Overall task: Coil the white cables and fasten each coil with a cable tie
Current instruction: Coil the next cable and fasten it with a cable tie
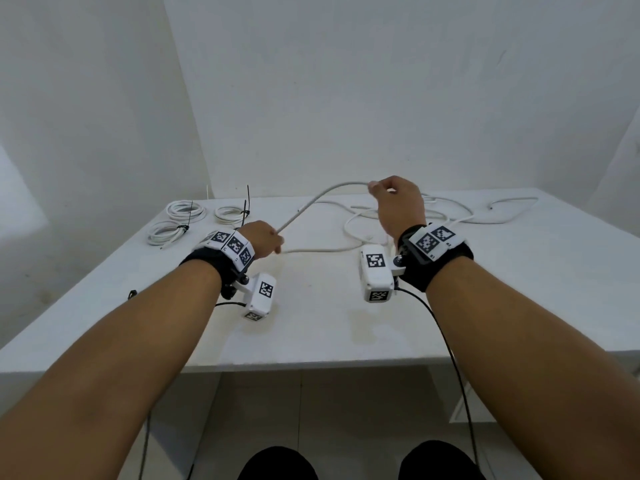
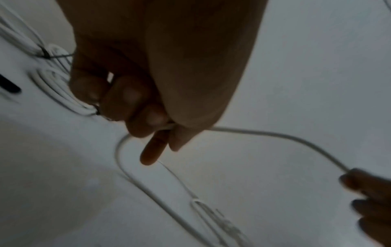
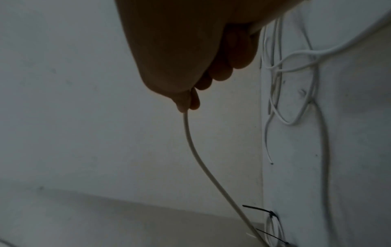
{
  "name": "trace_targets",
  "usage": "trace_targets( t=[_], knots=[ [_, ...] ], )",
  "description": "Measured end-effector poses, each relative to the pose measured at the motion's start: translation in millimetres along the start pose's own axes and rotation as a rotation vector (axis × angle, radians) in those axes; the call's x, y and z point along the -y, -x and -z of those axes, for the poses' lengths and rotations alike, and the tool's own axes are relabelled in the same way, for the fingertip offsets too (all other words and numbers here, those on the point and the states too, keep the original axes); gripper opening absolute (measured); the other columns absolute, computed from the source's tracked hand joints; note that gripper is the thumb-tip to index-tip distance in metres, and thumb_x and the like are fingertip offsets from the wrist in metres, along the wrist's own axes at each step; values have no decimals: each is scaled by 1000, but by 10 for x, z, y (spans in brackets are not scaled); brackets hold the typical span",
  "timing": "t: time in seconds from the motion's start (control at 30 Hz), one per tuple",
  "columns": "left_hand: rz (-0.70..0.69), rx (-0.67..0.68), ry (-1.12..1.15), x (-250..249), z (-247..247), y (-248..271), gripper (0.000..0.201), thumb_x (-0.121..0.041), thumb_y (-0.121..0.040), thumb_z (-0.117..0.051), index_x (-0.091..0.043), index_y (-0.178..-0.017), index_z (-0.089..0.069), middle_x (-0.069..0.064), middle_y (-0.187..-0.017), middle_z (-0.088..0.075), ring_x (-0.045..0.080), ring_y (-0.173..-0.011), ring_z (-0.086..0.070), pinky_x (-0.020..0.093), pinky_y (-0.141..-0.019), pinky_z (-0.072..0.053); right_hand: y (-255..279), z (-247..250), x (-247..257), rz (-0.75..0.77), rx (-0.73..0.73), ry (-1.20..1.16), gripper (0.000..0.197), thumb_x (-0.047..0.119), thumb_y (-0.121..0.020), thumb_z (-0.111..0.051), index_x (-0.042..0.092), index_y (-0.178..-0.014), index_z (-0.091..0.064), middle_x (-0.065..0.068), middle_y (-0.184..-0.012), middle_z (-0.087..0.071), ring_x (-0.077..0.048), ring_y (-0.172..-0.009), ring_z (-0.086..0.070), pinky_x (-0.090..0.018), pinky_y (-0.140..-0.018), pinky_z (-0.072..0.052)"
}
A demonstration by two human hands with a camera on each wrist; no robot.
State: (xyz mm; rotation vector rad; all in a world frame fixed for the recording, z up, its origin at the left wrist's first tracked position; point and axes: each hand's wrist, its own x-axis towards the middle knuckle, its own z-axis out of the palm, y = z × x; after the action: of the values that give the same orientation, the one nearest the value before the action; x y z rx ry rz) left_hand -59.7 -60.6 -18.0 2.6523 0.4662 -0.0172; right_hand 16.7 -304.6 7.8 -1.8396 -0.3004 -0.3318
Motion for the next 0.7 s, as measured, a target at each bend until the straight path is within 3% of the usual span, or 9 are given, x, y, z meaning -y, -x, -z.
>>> trace_targets(
  t=[0.07,0.13,0.2,0.27,0.3,0.37,0.47,0.57,0.7],
  knots=[
    [20,-12,-168,81,-9,8,39,-35,-103,-40,-18,-91,-73,6,-103,-63,26,-96,-61,31,-84,-45,-30,58,-15,-13,-2,32,25,37,-92,-60,14,-84,-63,-4,-91,-68,-24,-86,-62,-35,-79,-50],
    [7,-53,-253,60,-30,40,39,-28,-105,-34,-17,-97,-71,5,-106,-61,28,-107,-57,33,-92,-44,-45,86,-58,-7,57,178,23,33,-94,-57,13,-88,-64,-2,-88,-66,-23,-85,-61,-30,-72,-44],
    [-75,-96,-183,5,-56,15,38,-25,-106,-34,-13,-85,-63,6,-96,-64,29,-98,-57,33,-84,-44,-34,90,-84,3,114,353,21,28,-96,-52,11,-92,-65,-5,-94,-68,-25,-86,-60,-28,-69,-42],
    [-132,-124,72,-48,-88,-16,42,-33,-105,-34,-12,-75,-54,4,-82,-65,25,-82,-57,28,-68,-41,-8,67,-81,27,144,515,24,24,-96,-46,12,-109,-63,-11,-116,-66,-28,-100,-60,-32,-78,-46],
    [-155,-152,171,-85,-95,-12,42,-36,-105,-33,-11,-76,-51,4,-76,-64,23,-75,-56,25,-63,-41,7,47,-82,41,163,581,33,24,-97,-45,13,-125,-56,-13,-134,-56,-30,-117,-54,-37,-91,-45],
    [-195,-204,271,-175,-110,-4,41,-39,-105,-34,-11,-78,-47,3,-68,-56,23,-67,-54,27,-60,-41,65,-21,-86,80,213,661,59,25,-97,-45,15,-152,-25,-9,-162,-17,-30,-145,-25,-50,-114,-27],
    [-258,-257,314,-347,-125,3,41,-39,-105,-33,-9,-81,-48,8,-68,-52,26,-64,-56,38,-66,-48,182,-145,-83,278,244,726,83,19,-92,-48,27,-157,3,4,-163,22,-21,-152,10,-58,-120,-6],
    [-325,-278,233,-504,-143,24,41,-39,-105,-33,-10,-80,-48,6,-70,-50,20,-61,-43,34,-59,-34,217,-263,-110,540,297,758,80,18,-93,-48,37,-155,-2,10,-164,17,-16,-151,14,-59,-118,-2],
    [-382,-229,280,-580,-153,49,41,-40,-105,-35,-11,-78,-46,0,-64,-47,15,-54,-38,29,-54,-30,135,-330,-166,668,272,625,51,23,-98,-47,36,-146,-34,13,-163,-14,-12,-152,3,-56,-117,-5]
  ],
)
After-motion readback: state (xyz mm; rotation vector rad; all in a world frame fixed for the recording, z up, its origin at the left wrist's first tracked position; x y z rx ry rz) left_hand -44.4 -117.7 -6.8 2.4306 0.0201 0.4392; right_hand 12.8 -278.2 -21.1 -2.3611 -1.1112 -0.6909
